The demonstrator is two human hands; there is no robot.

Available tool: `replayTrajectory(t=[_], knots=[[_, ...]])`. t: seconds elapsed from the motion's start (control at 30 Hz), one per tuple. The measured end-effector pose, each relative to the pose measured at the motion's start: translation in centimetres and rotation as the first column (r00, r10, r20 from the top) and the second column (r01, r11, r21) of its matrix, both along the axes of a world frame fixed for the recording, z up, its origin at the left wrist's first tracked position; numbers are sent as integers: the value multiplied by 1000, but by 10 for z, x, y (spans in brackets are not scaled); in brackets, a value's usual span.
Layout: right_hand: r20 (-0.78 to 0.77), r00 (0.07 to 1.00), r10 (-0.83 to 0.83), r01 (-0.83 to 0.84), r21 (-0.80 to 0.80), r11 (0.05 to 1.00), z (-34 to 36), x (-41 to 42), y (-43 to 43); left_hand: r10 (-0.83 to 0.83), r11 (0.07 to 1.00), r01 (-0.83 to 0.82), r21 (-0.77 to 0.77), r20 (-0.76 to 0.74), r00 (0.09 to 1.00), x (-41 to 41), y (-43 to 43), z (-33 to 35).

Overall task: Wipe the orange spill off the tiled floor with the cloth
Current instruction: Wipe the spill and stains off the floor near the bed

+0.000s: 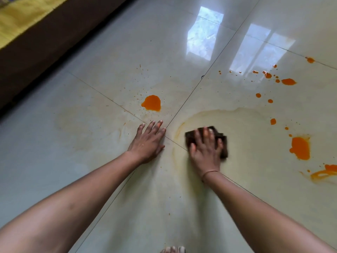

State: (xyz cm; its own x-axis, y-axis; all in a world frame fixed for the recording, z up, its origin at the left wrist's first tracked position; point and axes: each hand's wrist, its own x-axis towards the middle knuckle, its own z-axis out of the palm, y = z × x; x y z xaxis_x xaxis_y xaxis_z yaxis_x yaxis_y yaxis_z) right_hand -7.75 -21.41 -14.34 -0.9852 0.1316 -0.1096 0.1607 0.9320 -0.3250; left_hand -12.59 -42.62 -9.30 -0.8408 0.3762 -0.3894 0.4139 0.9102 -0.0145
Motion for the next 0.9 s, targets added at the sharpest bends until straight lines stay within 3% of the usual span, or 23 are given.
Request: replayTrajectory(t=[0.13, 0.27, 0.33, 0.4, 0.43, 0.47, 0.53, 0.57, 0.63, 0.7, 0.73, 0.77, 0.87, 0.9], knots=[[-18, 900, 435, -434, 32, 900, 8, 96, -23, 76, 997, -75, -24, 33, 997, 17, -20, 3], [-33, 944, 329, -328, 28, 944, 5, 135, 5, 176, 984, -175, -32, 44, 983, 32, -49, 9], [16, 852, 523, -521, -53, 852, 6, 134, -44, 196, 980, -193, -53, 47, 980, 39, -62, 12], [-48, 700, 712, -712, 20, 702, 2, 120, -88, 232, 971, -229, -67, 50, 971, 46, -74, 15], [-42, 691, 722, -721, 38, 692, 1, 98, -94, 257, 965, -253, -66, 51, 965, 48, -80, 16], [-27, 738, 675, -673, 53, 738, 4, 71, -94, 300, 953, -297, -55, 52, 953, 54, -86, 15], [-22, 900, 435, -432, 67, 899, 2, 37, -82, 379, 925, -378, -25, 64, 923, 64, -97, 16], [-20, 929, 369, -368, 46, 929, 0, 46, -80, 386, 922, -385, -38, 73, 919, 69, -101, 17], [1, 891, 454, -454, -28, 891, 6, 100, -81, 358, 932, -351, -92, 77, 931, 79, -113, 20], [-2, 757, 654, -654, -26, 756, 12, 156, -74, 359, 930, -347, -123, 96, 928, 83, -120, 19], [2, 706, 708, -708, -24, 706, 10, 154, -68, 377, 924, -364, -119, 108, 920, 84, -122, 19], [1, 712, 702, -702, -17, 712, 7, 139, -69, 392, 919, -379, -111, 128, 911, 85, -122, 17], [-3, 929, 369, -369, 35, 929, 4, 71, -92, 410, 912, -402, -82, 168, 896, 89, -119, 10], [-15, 950, 312, -312, 21, 950, 4, 75, -100, 411, 912, -404, -74, 183, 893, 90, -118, 10]])
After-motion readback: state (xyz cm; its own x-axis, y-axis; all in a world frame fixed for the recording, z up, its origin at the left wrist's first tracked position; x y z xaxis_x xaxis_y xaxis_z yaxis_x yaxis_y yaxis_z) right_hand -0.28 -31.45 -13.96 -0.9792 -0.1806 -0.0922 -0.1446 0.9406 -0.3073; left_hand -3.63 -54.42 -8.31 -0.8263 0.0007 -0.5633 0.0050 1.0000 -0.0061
